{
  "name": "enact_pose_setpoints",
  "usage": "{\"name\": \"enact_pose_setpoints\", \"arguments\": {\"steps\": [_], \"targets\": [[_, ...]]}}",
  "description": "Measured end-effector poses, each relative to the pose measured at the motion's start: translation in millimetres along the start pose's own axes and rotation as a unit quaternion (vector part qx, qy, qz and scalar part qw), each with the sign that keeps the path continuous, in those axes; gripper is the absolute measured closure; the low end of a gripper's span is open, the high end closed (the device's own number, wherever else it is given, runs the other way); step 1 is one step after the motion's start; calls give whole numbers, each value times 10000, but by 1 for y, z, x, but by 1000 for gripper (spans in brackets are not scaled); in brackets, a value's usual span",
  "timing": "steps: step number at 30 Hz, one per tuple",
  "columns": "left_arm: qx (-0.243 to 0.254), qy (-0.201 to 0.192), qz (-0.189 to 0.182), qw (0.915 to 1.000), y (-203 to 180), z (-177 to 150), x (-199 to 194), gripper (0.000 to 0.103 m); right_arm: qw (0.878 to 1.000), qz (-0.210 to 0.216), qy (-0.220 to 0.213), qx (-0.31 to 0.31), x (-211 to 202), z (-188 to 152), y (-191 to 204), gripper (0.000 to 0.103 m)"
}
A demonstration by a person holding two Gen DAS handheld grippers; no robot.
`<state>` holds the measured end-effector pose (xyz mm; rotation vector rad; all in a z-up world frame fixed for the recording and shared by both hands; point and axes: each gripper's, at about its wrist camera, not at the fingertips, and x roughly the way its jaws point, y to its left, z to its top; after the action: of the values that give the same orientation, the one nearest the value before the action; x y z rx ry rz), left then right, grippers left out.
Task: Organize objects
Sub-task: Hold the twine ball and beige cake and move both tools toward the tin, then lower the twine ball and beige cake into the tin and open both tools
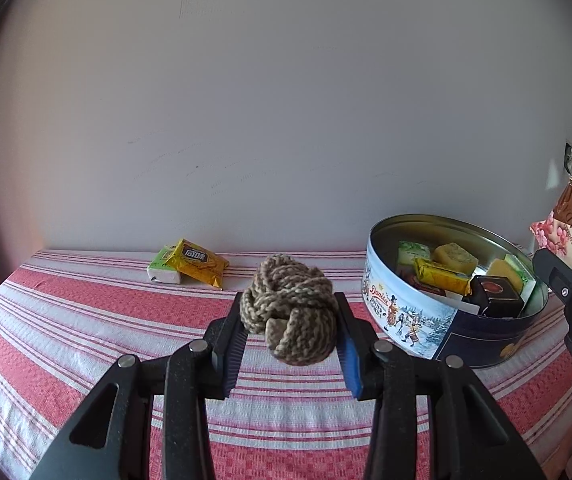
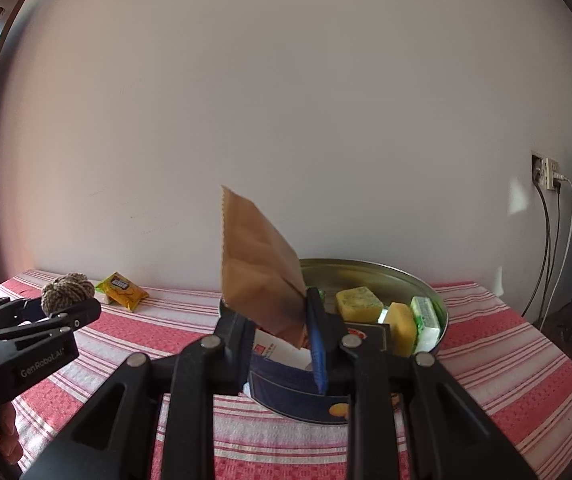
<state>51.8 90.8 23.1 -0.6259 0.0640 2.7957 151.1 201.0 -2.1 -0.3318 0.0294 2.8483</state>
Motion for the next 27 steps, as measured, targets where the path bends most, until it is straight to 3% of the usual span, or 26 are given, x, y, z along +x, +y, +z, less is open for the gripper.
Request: {"name": "enact_pose_setpoints", "arguments": {"steps": [17,27], "targets": [[132,-42,-233,9996,-29,13,24,60,9979,-623,-142,106,29,5,-61,79],[183,-155,-664,9975,-66,32,45,60,9941,-1064,-138,171,53,10,-90,79]]}}
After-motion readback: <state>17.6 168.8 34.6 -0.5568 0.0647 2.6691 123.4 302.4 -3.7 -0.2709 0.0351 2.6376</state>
